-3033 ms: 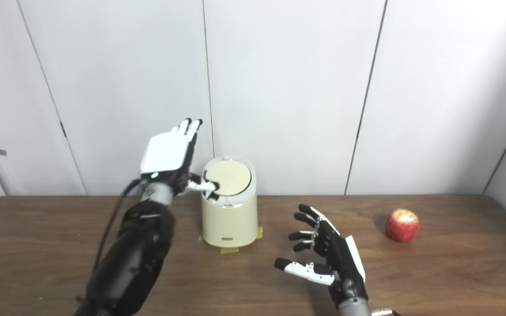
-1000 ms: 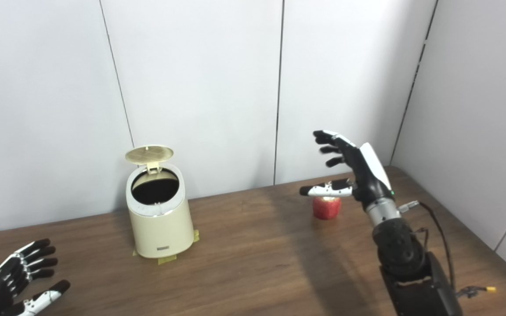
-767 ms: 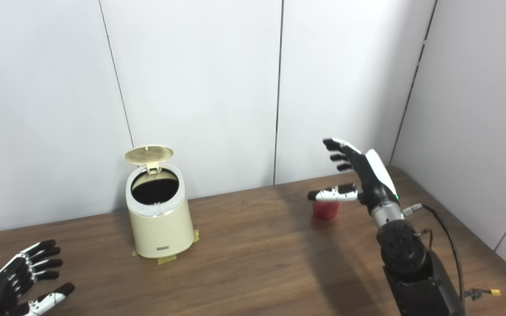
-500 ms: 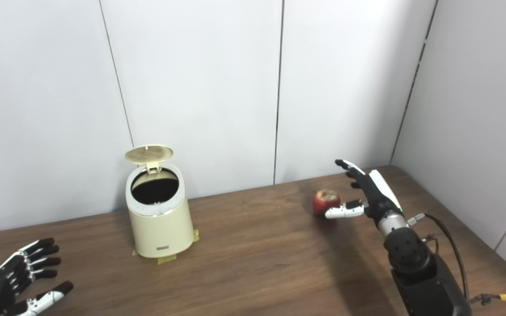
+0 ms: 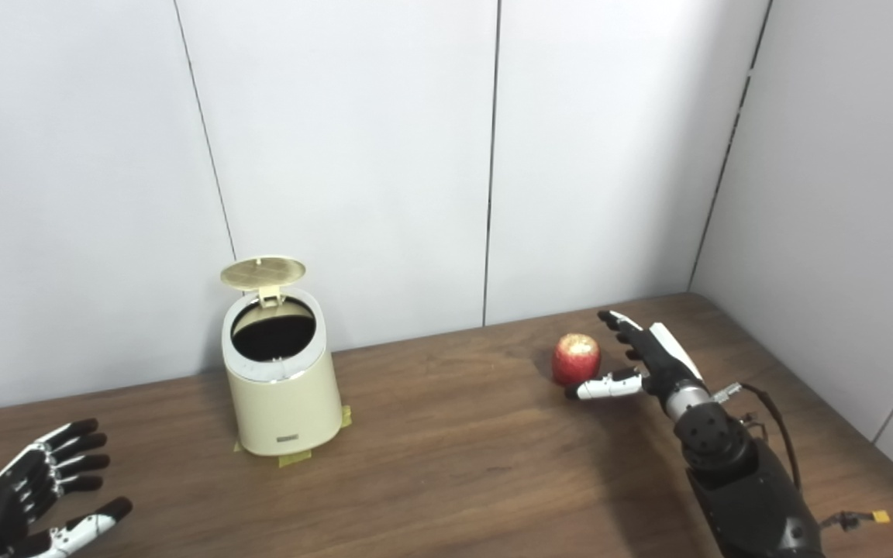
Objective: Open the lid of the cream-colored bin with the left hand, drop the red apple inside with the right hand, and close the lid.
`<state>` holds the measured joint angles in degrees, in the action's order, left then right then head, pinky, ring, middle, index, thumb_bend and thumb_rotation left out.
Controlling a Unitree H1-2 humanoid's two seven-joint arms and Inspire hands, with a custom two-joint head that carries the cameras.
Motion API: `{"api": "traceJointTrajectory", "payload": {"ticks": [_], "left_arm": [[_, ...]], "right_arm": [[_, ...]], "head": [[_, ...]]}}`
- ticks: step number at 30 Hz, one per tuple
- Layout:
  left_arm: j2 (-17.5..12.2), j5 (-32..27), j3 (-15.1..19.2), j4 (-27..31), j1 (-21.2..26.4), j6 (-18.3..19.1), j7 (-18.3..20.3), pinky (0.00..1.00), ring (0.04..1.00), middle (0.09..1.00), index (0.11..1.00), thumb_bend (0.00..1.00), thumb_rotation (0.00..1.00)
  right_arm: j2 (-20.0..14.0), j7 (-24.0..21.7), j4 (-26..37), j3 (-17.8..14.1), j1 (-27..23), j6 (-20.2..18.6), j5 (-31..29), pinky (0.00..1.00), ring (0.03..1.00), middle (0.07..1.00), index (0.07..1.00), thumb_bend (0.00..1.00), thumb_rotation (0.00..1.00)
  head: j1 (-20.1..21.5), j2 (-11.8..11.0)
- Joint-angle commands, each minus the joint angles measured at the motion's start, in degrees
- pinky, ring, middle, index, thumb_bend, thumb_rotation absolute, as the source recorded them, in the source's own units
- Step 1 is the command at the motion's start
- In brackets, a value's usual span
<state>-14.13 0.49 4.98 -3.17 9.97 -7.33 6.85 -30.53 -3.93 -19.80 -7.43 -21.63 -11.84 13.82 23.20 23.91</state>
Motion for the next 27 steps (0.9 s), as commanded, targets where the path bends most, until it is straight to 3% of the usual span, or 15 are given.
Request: {"api": "traceJointTrajectory", "payload": {"ticks": [1,9,15,18,22,23,24,27], "left_arm": [[-0.7,0.3,0.0,2.5,1.7,-0.1,-0.3,0.68,0.740,0.791,0.820,0.69,0.00],[-0.5,1.3,-0.7,3.2,1.6,0.2,-0.4,0.65,0.726,0.783,0.808,0.69,0.00],[-0.2,1.5,-0.8,3.8,1.2,0.0,-0.6,0.64,0.716,0.774,0.800,0.67,0.00],[-0.2,1.2,-0.8,3.7,1.1,-0.3,-0.4,0.65,0.722,0.781,0.807,0.66,0.00],[-0.2,1.3,-1.0,4.0,1.0,-0.5,-0.3,0.64,0.718,0.779,0.809,0.65,0.00],[-0.2,1.4,-1.0,4.1,0.9,-0.6,-0.4,0.65,0.717,0.778,0.808,0.64,0.00],[-0.2,1.6,-1.1,4.0,0.9,-0.7,-0.6,0.64,0.714,0.778,0.808,0.64,0.00],[-0.3,1.9,-1.1,3.8,0.8,-1.2,-0.7,0.63,0.706,0.775,0.805,0.64,0.00]], "right_arm": [[-2.3,1.9,0.2,0.1,-3.1,2.2,1.0,0.86,0.916,0.923,0.922,0.86,0.20],[-1.2,2.3,-2.4,2.3,-5.1,-0.1,1.9,0.86,0.907,0.903,0.915,0.82,0.18],[-0.5,2.1,-5.5,3.4,-6.7,2.2,1.0,0.84,0.894,0.893,0.911,0.82,0.18],[-0.3,2.0,-6.7,3.8,-7.3,3.5,0.5,0.80,0.860,0.867,0.905,0.80,0.13],[-0.4,5.1,-9.6,5.4,-8.2,7.1,3.0,0.79,0.763,0.711,0.794,0.78,0.03],[-0.5,6.5,-11.5,5.9,-8.6,9.1,3.8,0.65,0.660,0.633,0.713,0.76,0.01],[-0.6,7.9,-13.5,6.6,-9.1,11.2,4.6,0.58,0.581,0.544,0.624,0.65,0.01],[-1.0,10.0,-16.3,8.2,-9.7,14.8,6.2,0.47,0.469,0.467,0.532,0.54,0.00]], "head": [[0.0,0.0],[-0.6,0.3],[-0.9,0.6],[-1.0,0.8],[-1.3,1.0],[-1.4,1.2],[-1.4,1.2],[-1.5,1.2]]}}
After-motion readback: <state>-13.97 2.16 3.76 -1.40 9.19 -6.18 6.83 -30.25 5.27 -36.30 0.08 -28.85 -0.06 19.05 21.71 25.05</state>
